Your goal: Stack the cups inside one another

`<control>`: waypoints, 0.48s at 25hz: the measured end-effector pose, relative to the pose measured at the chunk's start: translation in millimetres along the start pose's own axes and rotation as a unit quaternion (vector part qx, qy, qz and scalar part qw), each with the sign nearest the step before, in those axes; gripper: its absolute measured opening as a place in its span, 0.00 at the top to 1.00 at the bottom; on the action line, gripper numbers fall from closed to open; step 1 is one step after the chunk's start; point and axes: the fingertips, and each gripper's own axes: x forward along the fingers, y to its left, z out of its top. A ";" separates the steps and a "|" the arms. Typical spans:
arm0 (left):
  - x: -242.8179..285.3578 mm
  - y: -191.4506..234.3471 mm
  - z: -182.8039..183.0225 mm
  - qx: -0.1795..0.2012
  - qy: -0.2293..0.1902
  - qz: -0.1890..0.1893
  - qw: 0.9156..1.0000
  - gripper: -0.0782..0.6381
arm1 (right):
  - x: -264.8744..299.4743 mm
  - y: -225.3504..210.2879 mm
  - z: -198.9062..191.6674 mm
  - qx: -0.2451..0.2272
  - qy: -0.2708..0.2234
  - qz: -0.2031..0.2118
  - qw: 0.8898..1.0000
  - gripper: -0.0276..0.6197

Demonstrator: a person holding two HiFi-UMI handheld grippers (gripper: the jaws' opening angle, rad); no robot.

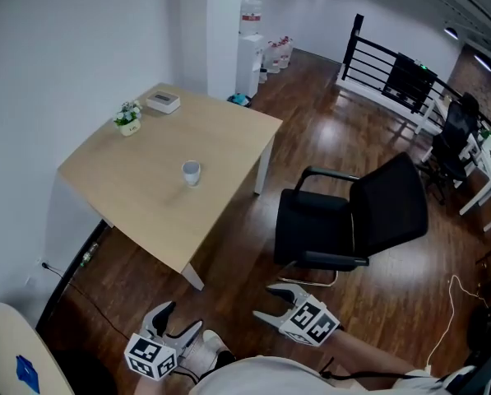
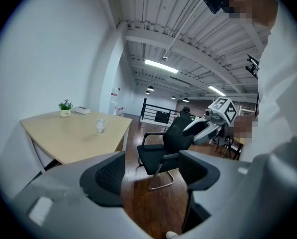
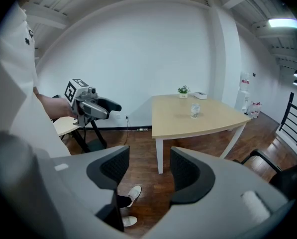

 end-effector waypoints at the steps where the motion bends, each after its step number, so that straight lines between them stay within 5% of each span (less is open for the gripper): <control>1: 1.0 -7.6 -1.1 -0.001 0.001 0.000 1.000 0.41 | -5.4 1.8 -3.0 -0.001 -0.003 0.001 1.000 0.56; 12: -3.0 -42.2 -13.2 -0.002 0.010 0.011 1.000 0.41 | -18.9 16.6 -26.0 -0.008 -0.004 0.023 1.000 0.56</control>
